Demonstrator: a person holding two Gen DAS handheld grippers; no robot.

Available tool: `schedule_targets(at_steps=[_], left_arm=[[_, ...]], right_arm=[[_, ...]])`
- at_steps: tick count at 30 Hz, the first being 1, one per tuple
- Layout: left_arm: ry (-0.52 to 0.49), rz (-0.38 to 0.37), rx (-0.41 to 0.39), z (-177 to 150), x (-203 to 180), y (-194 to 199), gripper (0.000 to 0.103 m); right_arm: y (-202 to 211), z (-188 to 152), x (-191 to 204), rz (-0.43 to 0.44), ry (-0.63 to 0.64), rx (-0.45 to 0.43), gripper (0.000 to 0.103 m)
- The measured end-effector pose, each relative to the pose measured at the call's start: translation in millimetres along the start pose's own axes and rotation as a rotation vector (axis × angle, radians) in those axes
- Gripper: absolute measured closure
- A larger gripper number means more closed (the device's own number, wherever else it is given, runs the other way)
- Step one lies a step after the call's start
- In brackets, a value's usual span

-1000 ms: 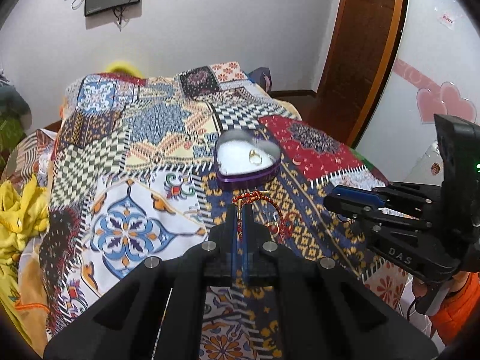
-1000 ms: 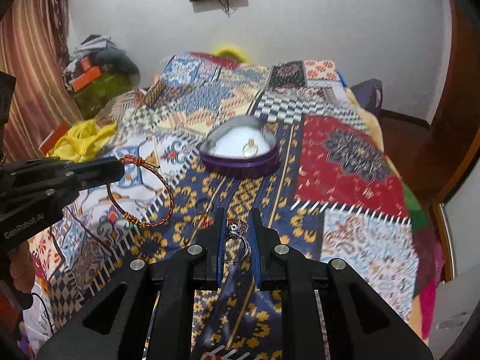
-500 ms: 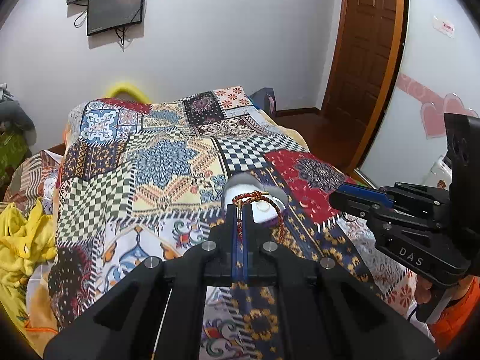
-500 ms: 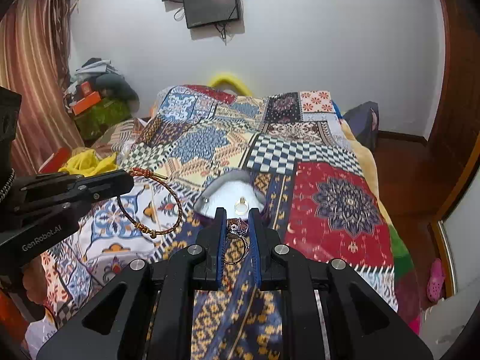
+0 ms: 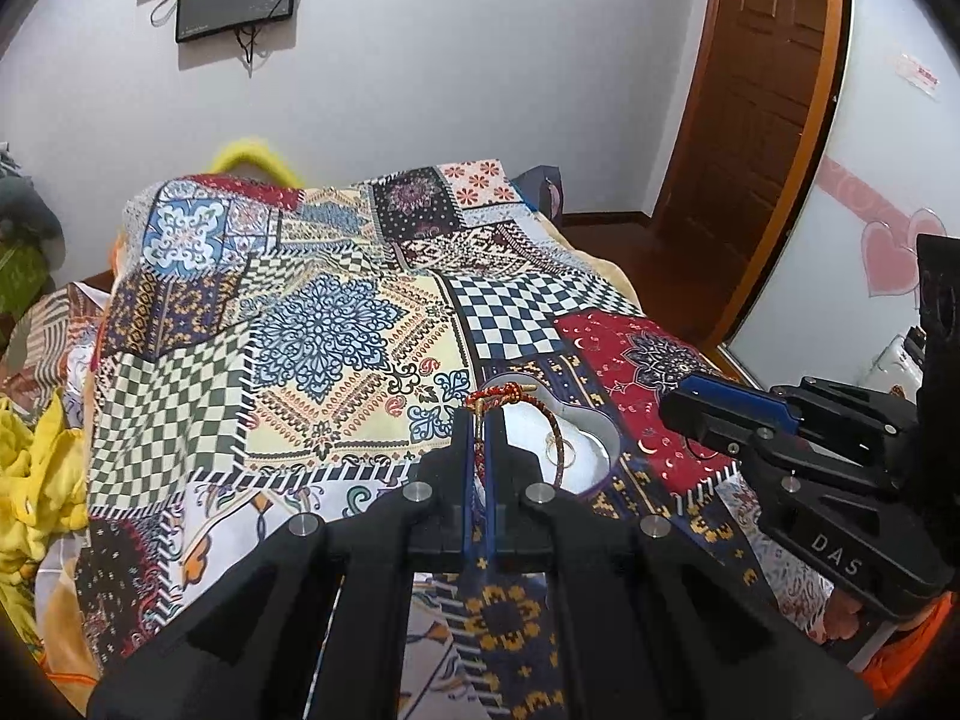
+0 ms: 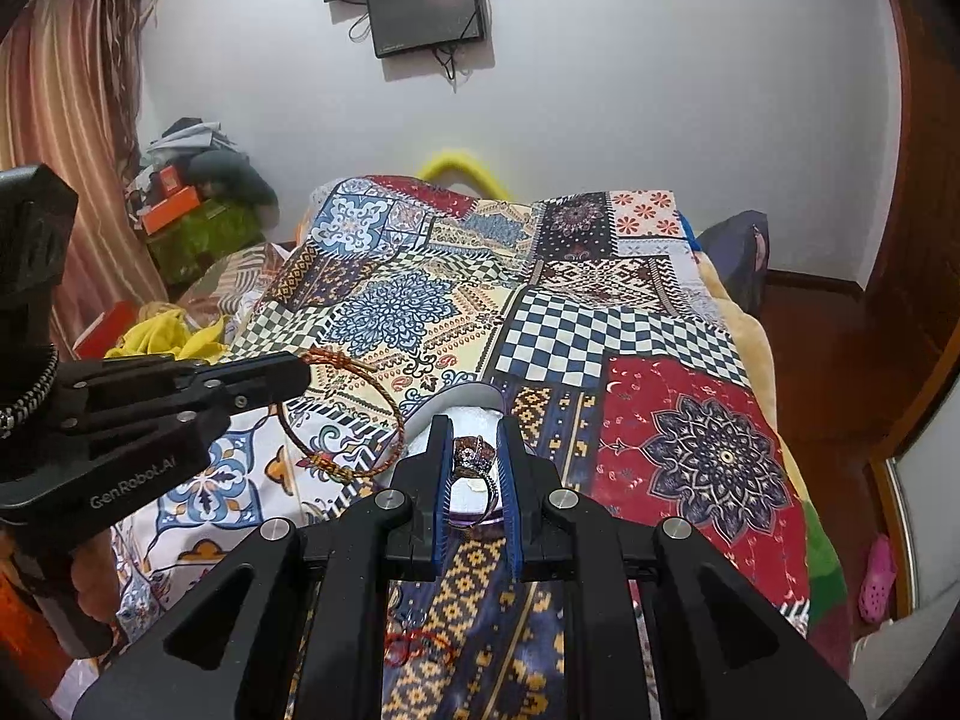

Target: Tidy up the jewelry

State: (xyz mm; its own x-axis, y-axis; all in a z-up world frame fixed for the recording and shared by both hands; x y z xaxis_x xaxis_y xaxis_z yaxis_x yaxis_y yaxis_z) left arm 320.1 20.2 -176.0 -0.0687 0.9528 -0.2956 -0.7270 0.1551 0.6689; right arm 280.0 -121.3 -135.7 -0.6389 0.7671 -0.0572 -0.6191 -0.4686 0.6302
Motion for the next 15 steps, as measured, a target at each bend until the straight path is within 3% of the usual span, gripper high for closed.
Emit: schedule_targets(at_steps=[15], left_arm=[[0.004, -0.004, 0.109, -2, 6, -58, 0.102]], right_arm=[[-51, 3, -4, 0.088, 0.038, 0.091, 0.090]])
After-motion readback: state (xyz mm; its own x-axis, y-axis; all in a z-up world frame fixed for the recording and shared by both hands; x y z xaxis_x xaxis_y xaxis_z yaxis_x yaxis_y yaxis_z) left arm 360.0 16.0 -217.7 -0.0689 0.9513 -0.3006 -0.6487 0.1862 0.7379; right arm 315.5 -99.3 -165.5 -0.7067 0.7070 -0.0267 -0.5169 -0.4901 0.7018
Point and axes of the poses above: each gripper's, at about its wrist camera, not at the fingertips, and y roughly against the way its jaws point, x to its left, z to its top, the point moved 4 cm from there along -y, roughly the way its jaws point, and after that the axes turned 15 degrees about y, right-handed, at the moved point
